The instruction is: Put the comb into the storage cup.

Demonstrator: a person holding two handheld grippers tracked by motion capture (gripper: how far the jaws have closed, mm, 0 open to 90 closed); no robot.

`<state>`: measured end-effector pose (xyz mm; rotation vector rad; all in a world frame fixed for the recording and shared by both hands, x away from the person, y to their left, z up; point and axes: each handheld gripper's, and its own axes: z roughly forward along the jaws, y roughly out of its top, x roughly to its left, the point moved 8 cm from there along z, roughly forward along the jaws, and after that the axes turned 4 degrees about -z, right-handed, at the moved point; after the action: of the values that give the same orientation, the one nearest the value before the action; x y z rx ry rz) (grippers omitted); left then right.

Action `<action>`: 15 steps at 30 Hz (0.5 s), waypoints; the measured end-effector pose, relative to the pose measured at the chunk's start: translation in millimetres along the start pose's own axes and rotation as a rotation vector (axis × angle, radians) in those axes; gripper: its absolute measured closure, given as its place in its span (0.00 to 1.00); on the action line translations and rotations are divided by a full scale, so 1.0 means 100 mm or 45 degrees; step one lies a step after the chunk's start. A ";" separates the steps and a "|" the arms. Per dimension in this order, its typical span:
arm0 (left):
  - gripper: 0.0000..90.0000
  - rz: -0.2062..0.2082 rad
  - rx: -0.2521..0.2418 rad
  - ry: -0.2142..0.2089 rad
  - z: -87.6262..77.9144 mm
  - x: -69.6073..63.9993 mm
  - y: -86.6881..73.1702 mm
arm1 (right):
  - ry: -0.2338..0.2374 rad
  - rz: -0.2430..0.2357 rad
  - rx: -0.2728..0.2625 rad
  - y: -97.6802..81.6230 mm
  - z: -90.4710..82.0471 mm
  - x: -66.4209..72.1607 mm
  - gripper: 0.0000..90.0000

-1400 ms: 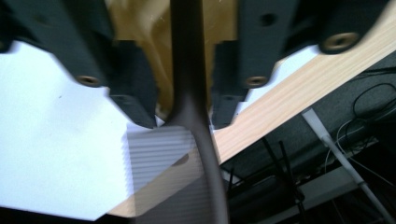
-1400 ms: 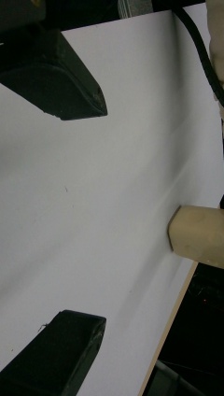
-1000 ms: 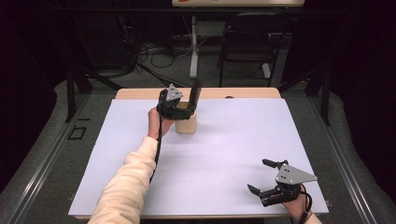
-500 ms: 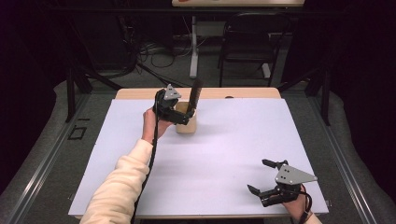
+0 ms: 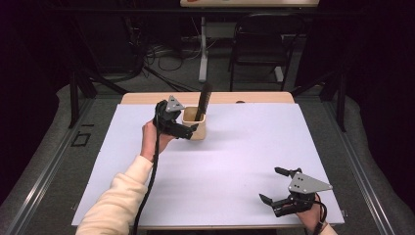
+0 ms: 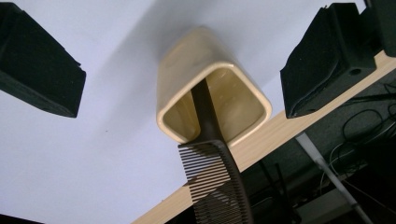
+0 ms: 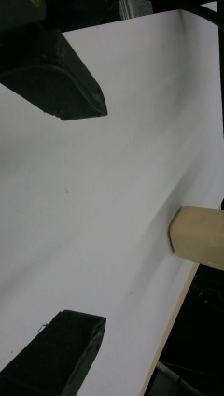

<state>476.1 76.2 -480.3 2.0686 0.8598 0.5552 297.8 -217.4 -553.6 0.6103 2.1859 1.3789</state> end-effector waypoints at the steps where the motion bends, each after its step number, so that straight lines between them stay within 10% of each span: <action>1: 0.00 -0.002 0.002 0.000 -0.02 0.00 -0.02 | 0.000 0.000 0.004 0.00 0.00 0.00 0.01; 15: 0.00 -0.053 0.019 0.028 -0.33 -0.01 -0.35 | 0.000 -0.004 0.009 0.00 0.00 0.00 0.01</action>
<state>441.4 107.5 -490.0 2.0568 0.9204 0.5510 297.5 -217.4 -553.9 0.6090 2.1920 1.3702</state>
